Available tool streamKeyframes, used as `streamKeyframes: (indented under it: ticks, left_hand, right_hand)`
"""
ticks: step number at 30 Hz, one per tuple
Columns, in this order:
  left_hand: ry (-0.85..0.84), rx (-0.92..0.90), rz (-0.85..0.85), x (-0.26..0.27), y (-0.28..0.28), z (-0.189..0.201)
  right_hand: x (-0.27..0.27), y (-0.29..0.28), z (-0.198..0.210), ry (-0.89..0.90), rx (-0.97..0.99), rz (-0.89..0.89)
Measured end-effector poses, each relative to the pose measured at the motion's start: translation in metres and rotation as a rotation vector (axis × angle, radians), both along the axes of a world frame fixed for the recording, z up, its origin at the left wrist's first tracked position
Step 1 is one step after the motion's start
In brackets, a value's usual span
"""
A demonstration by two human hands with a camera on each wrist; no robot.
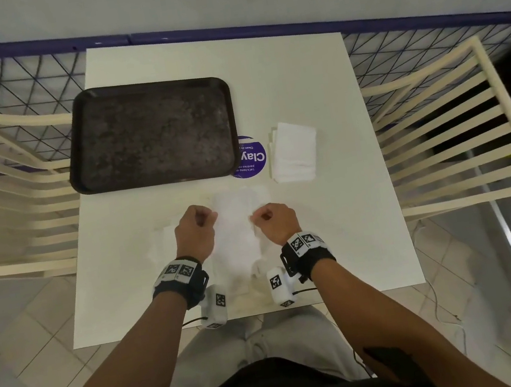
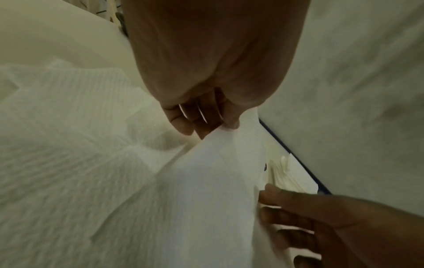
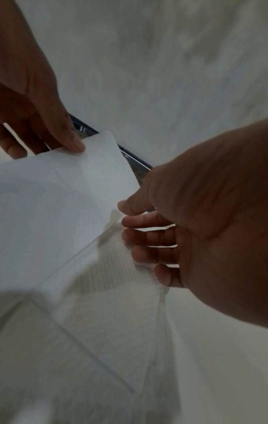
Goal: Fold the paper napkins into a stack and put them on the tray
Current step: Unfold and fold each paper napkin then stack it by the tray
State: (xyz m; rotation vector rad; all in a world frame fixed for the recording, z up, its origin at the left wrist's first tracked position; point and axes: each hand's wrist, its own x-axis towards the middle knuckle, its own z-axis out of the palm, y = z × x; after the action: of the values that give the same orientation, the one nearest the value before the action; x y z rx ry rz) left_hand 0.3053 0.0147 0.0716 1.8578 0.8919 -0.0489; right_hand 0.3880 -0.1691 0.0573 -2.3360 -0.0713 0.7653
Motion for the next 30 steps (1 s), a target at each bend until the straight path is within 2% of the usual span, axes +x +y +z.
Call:
streamKeyframes:
  ticks: [7,11,13,15,21,30]
  left_hand:
    - [-0.063,-0.119,0.047,-0.006,0.011,-0.001]
    - [-0.063,-0.323,0.13,-0.011,0.01,0.002]
    - [-0.029,-0.389,0.094,-0.013,0.009,0.003]
    - [-0.032,-0.381,0.042,-0.017,0.009,0.004]
    - [-0.152,-0.323,0.026,-0.017,0.008,0.004]
    - [-0.209,-0.188,-0.087,-0.016,0.011,0.01]
  right_hand:
    - [-0.006,0.001,0.005,0.063,0.194,-0.128]
    - [-0.009,0.002,0.014,0.071,0.319,-0.232]
    - [-0.009,0.001,0.019,0.075,0.355,-0.247]
    - [-0.01,0.0,0.022,0.076,0.374,-0.254]
    - [-0.012,-0.001,0.028,0.043,0.436,-0.211]
    - [-0.012,0.007,0.043,-0.085,0.323,-0.039]
